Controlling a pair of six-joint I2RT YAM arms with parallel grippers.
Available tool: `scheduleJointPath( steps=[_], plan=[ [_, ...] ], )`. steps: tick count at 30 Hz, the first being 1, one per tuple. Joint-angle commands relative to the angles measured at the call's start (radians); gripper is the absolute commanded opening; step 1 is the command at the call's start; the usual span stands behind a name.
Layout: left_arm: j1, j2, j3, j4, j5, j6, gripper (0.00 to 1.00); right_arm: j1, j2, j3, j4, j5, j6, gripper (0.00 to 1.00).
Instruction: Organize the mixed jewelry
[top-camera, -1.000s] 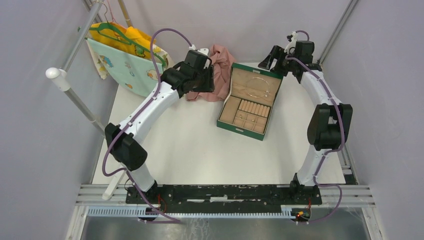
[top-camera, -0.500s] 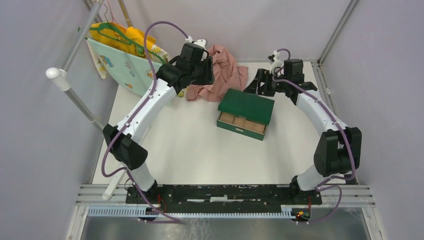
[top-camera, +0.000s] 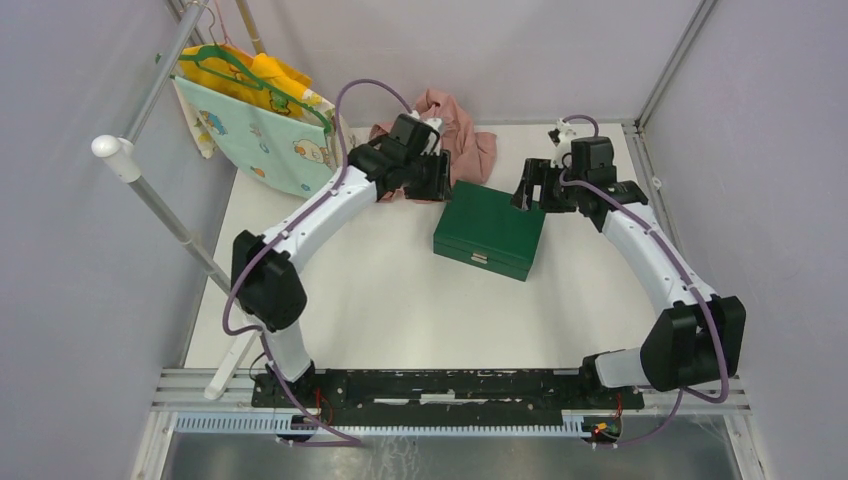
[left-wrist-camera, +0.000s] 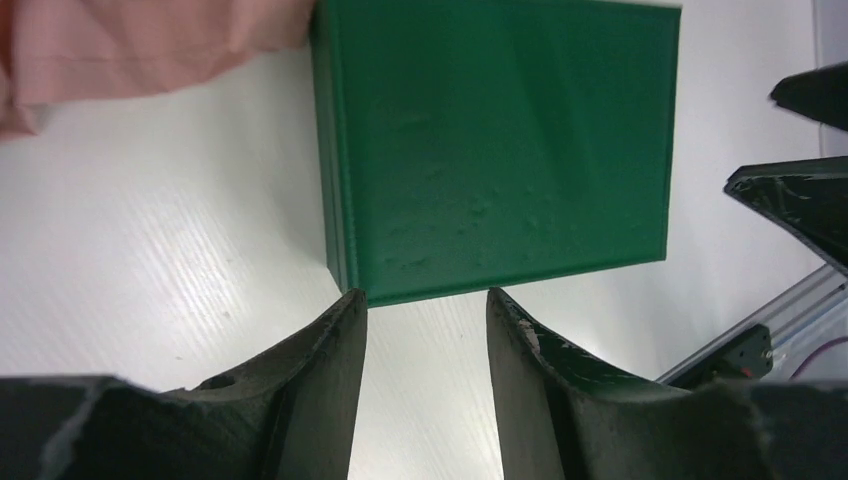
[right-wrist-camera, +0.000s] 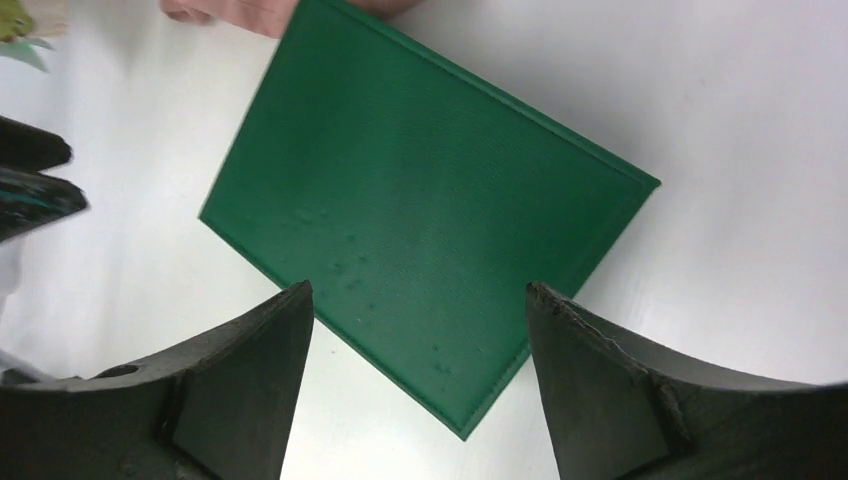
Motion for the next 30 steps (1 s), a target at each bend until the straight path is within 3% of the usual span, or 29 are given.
scheduleJointPath(
  steps=[1, 9, 16, 19, 24, 30],
  plan=[
    [-0.059, 0.047, -0.013, 0.028, 0.051, -0.014, 0.53, 0.070, -0.037, 0.037, -0.096, 0.228, -0.051, 0.82],
    [-0.101, 0.101, 0.005, 0.023, 0.033, -0.008, 0.52, 0.193, -0.037, 0.040, -0.127, 0.351, -0.010, 0.80],
    [-0.133, 0.170, -0.223, 0.128, -0.049, 0.006, 0.51, 0.273, 0.023, -0.294, 0.021, 0.499, 0.020, 0.78],
    [-0.147, 0.220, -0.262, 0.104, -0.098, 0.021, 0.49, 0.276, 0.074, -0.371, -0.001, 0.540, 0.021, 0.78],
    [-0.166, 0.167, -0.168, 0.037, -0.151, 0.042, 0.49, 0.278, -0.037, -0.239, -0.053, 0.587, -0.004, 0.80],
    [-0.161, 0.085, 0.112, -0.037, -0.187, 0.057, 0.52, 0.277, -0.091, 0.068, -0.076, 0.663, -0.027, 0.83]
  ],
)
